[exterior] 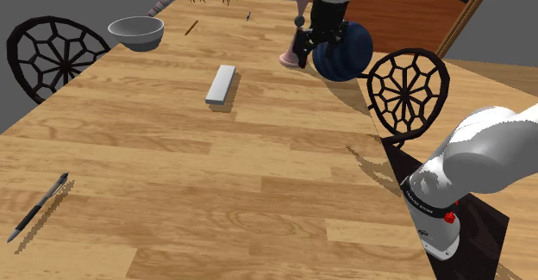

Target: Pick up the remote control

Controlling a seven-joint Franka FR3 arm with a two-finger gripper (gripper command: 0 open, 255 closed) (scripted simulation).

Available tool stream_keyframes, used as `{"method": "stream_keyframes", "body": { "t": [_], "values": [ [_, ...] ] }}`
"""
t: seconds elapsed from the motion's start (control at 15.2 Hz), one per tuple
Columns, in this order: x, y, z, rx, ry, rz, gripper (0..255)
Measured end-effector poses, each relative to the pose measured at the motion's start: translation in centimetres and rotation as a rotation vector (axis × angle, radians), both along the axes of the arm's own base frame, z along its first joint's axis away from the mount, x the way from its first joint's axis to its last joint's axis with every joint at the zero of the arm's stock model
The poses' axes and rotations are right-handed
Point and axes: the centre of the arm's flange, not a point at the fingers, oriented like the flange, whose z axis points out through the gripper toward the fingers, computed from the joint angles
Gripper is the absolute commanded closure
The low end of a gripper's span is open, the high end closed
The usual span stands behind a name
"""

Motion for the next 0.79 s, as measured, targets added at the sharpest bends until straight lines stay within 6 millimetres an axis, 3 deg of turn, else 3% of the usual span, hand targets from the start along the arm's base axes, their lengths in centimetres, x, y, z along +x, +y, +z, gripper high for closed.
{"method": "stream_keyframes", "body": {
  "t": [0.79],
  "values": [
    [12.2, 9.1, -4.7, 0.051, 0.025, -0.233, 0]
  ]
}}
